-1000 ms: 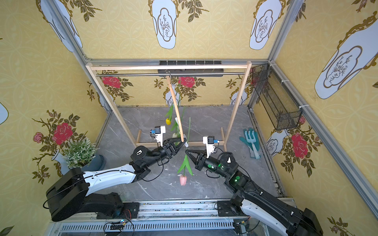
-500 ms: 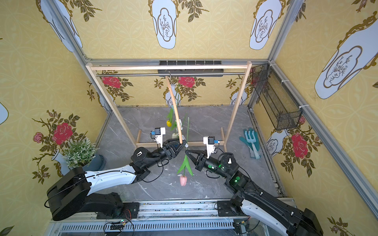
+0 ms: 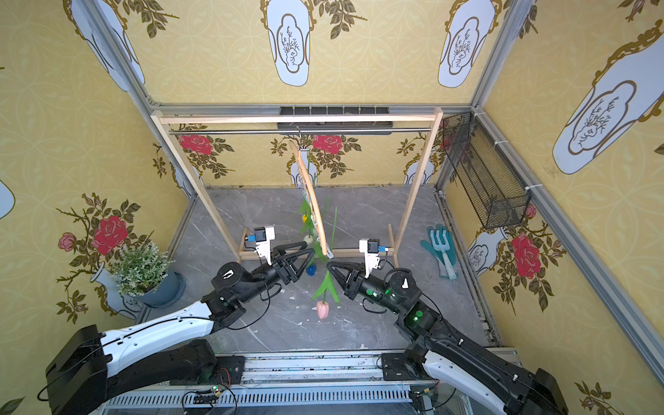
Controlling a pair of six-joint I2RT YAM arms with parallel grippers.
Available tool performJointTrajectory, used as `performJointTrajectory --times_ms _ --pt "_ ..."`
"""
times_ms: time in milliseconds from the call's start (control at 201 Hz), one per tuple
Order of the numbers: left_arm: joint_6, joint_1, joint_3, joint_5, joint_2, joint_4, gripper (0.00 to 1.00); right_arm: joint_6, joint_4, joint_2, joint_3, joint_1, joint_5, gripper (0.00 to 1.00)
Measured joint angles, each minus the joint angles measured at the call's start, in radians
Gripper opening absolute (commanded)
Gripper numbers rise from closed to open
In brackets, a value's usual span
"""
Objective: Dry the flowers on a clothes hanger
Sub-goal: Clamp the flower onto the hanger.
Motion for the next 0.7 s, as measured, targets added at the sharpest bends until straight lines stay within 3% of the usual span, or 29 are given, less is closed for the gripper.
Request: performJointTrajectory --times_ms 289,553,568,592,602,697 --pt "0.096 0.002 0.037 -0.162 -0.144 -0.349 0.83 -0.015 -0.126 -0.021 0.015 -0.002 0.052 0.37" --pt "0.154 0.003 0.143 -0.319 -0.171 -0.610 0.87 -0.045 -0.447 -0.039 0.137 -0.002 0.209 0.44" --pt "0.157 0.003 0.152 -0.332 -0.170 -0.630 0.88 -0.048 -0.481 -0.033 0.152 -0.002 0.228 0.52" --pt "0.160 0.005 0.167 -0.354 -0.168 -0.660 0.89 -0.050 -0.521 -0.024 0.173 -0.002 0.256 0.90" --pt "0.162 0.005 0.171 -0.361 -0.168 -0.669 0.89 -0.051 -0.538 -0.021 0.180 -0.002 0.267 0.99" --pt "0.177 0.011 0.220 -0.455 -0.166 -0.780 0.95 -0.055 -0.699 0.010 0.242 -0.002 0.386 0.98"
